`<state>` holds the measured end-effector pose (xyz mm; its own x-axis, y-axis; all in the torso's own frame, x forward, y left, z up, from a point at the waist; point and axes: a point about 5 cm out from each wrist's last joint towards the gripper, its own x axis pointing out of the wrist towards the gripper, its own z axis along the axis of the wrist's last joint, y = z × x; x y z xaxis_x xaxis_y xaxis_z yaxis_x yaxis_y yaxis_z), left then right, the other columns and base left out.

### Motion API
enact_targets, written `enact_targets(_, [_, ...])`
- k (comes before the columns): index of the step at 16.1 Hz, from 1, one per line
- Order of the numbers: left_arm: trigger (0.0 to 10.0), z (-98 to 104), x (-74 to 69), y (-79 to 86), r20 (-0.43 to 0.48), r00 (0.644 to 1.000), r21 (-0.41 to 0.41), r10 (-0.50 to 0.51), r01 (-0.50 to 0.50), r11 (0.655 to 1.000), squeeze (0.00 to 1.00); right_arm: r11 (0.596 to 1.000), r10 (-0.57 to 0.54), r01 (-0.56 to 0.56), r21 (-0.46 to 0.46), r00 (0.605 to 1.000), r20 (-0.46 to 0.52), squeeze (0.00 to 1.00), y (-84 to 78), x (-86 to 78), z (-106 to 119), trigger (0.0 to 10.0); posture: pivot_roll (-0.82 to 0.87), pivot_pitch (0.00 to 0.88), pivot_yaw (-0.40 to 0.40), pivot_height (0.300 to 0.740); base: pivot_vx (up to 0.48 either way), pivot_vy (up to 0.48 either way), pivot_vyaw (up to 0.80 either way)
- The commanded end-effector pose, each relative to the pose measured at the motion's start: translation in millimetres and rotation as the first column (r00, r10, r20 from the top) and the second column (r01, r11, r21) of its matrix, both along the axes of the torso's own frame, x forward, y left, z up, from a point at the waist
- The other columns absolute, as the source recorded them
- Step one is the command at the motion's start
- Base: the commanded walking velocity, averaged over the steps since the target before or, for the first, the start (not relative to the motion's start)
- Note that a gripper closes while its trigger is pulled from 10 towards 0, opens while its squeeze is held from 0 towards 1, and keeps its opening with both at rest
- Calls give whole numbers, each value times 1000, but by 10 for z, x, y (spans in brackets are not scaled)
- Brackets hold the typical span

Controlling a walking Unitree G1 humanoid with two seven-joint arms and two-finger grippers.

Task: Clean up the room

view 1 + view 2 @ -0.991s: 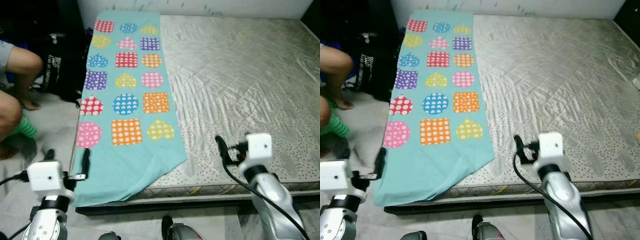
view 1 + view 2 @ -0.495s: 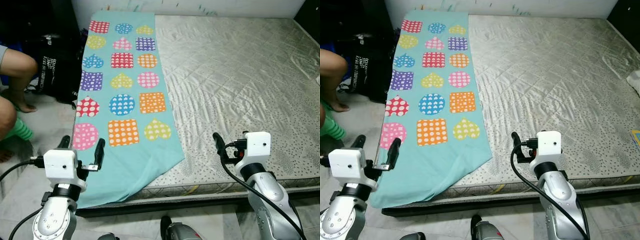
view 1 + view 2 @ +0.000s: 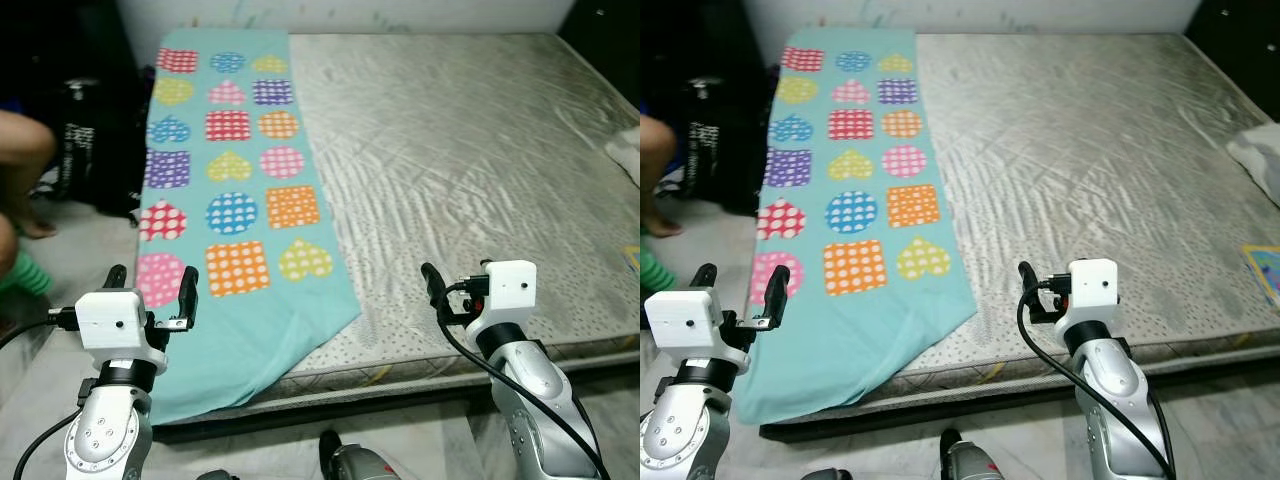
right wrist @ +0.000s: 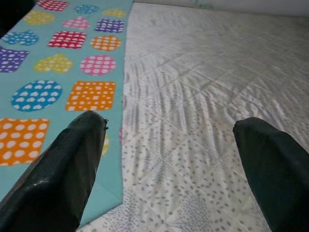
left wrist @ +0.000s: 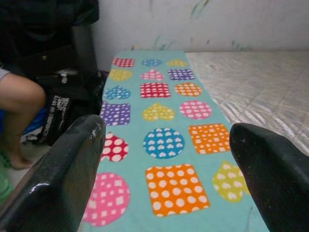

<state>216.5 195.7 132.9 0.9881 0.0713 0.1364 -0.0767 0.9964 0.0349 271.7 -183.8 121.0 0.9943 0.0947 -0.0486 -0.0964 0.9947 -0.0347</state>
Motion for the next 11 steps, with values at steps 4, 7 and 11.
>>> enact_targets(4, [10000,-48,-2,15,-28,999,-5,19,-19,1000,0,1000,26,-26,8,1000,-12,0,38,-23,-32,10000,68,199,-44,740,0,0,0])
enact_targets(7, [10000,-46,0,21,-33,999,-10,33,-34,999,0,999,34,-34,13,999,-12,0,62,-16,-37,10000,71,199,-43,716,0,0,0])
enact_targets(11, [10000,-63,-1,37,-52,996,0,69,-69,998,0,999,41,-41,13,999,-15,0,66,-4,-49,10000,72,199,-43,671,0,0,0])
